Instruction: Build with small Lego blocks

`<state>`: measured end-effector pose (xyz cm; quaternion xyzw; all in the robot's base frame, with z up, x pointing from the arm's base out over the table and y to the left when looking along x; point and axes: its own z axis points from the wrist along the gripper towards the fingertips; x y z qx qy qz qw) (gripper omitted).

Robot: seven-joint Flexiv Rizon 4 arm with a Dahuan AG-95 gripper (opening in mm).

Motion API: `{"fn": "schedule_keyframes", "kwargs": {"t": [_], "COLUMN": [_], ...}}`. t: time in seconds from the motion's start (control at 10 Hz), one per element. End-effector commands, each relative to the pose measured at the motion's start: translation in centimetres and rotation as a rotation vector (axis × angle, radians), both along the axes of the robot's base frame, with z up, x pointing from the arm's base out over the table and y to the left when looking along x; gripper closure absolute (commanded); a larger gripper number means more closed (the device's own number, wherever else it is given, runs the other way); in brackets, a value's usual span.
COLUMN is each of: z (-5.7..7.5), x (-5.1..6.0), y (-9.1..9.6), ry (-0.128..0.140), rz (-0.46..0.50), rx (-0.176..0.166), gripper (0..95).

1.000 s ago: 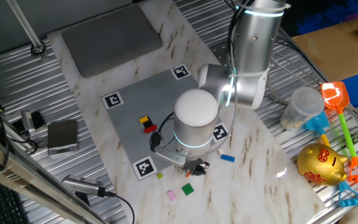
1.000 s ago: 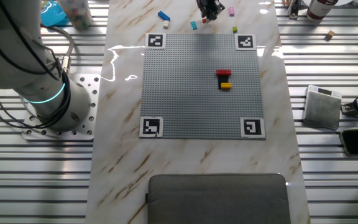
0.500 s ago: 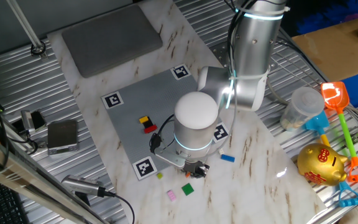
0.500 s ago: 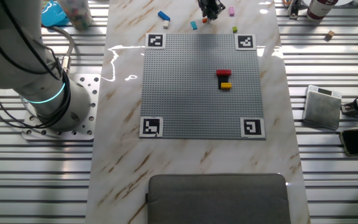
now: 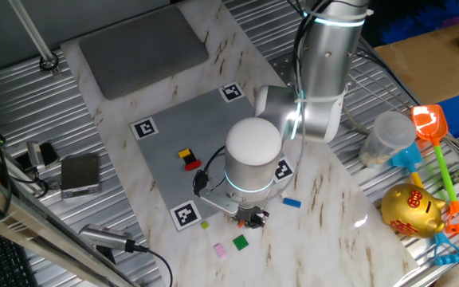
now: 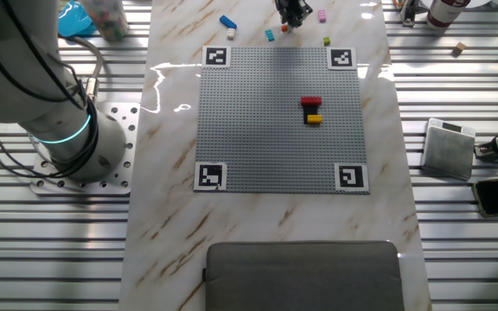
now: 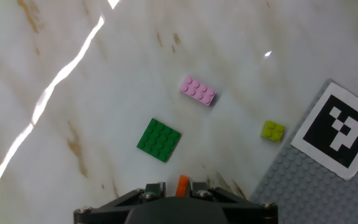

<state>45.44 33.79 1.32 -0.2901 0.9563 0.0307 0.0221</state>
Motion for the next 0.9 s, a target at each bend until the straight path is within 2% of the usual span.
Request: {"fn": "schedule_keyframes", "kwargs": {"t": [0.1,0.3,0.4,0.8,0.9], "z": [-0.14,-0.37,-0.4,-0.32,-0.05], "x": [0.09,0.16,0.17,0.28,0.67], "y": [-0.13,-0.22,-0.23,-0.21,-0.3], "ry": [-0.008,-0.015,-0.018,-0.024,-0.022], "rz": [-0.002,-0.002,-0.008,-0.001,0.02], "rx": [-0.003,-0.005,-0.005,-0.002,-0.001], "gripper": [76.0,76.0,95.0,95.0,95.0]}}
